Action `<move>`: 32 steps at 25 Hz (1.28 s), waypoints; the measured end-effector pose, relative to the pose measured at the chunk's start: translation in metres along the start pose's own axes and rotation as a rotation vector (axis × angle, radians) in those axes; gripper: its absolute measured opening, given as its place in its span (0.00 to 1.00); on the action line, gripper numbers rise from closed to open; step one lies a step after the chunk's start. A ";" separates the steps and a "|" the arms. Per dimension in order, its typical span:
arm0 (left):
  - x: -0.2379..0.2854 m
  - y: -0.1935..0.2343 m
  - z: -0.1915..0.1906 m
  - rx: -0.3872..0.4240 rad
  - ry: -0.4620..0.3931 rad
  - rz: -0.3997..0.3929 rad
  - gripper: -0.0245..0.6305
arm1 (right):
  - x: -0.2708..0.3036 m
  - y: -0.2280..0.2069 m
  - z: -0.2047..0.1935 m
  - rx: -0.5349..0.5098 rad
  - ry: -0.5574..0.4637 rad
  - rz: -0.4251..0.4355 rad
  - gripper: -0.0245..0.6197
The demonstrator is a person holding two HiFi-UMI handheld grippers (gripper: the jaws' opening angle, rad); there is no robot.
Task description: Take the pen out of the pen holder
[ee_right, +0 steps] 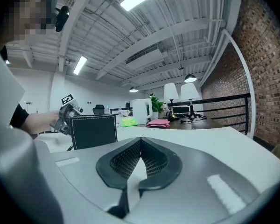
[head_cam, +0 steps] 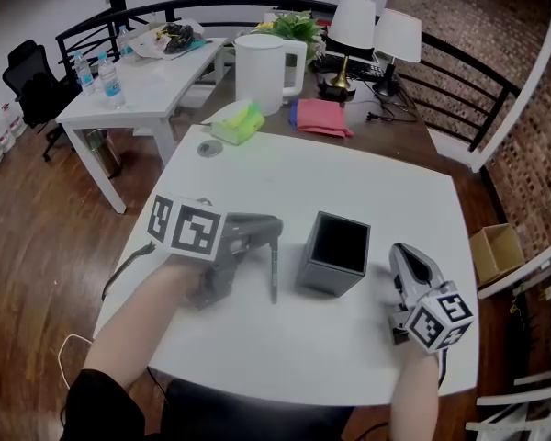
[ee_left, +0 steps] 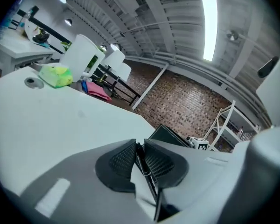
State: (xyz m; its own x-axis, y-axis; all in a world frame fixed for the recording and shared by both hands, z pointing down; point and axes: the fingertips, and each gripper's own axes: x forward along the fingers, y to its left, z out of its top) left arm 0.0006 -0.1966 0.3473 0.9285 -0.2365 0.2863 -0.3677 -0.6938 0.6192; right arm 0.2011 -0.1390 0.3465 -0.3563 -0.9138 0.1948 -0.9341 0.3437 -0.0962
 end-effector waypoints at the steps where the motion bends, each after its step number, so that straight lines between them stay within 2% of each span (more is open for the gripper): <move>1: 0.003 0.005 -0.001 0.000 0.002 0.023 0.10 | 0.000 0.000 0.000 -0.001 -0.001 0.001 0.06; 5: 0.010 0.022 -0.008 0.016 0.021 0.095 0.11 | 0.000 0.000 0.000 0.001 -0.004 0.003 0.06; 9: 0.010 0.031 -0.004 0.058 0.006 0.156 0.22 | -0.001 0.000 0.000 -0.001 0.004 0.000 0.06; 11: 0.009 0.038 0.000 0.119 -0.010 0.211 0.26 | 0.000 0.002 0.001 -0.003 0.003 0.006 0.06; 14: 0.004 0.043 0.007 0.233 -0.063 0.282 0.26 | -0.001 0.002 0.000 -0.001 0.002 0.006 0.06; 19: -0.017 0.041 0.008 0.378 -0.148 0.335 0.26 | -0.001 0.002 0.000 0.001 -0.003 0.004 0.06; 21: -0.029 0.042 0.009 0.417 -0.175 0.353 0.25 | -0.001 0.002 0.001 -0.002 -0.002 0.006 0.06; 25: -0.049 0.044 0.011 0.475 -0.227 0.382 0.16 | -0.002 0.001 0.001 -0.004 -0.002 -0.002 0.06; 29: -0.065 0.050 0.016 0.468 -0.294 0.411 0.08 | -0.001 0.002 0.001 -0.008 -0.003 0.000 0.06; 32: -0.068 0.049 0.016 0.466 -0.318 0.421 0.07 | -0.002 0.001 0.000 -0.008 -0.004 -0.001 0.06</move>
State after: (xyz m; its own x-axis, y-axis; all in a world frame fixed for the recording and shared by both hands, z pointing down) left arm -0.0803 -0.2258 0.3465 0.7086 -0.6870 0.1608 -0.7044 -0.7021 0.1044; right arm 0.2013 -0.1364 0.3462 -0.3551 -0.9152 0.1907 -0.9347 0.3442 -0.0886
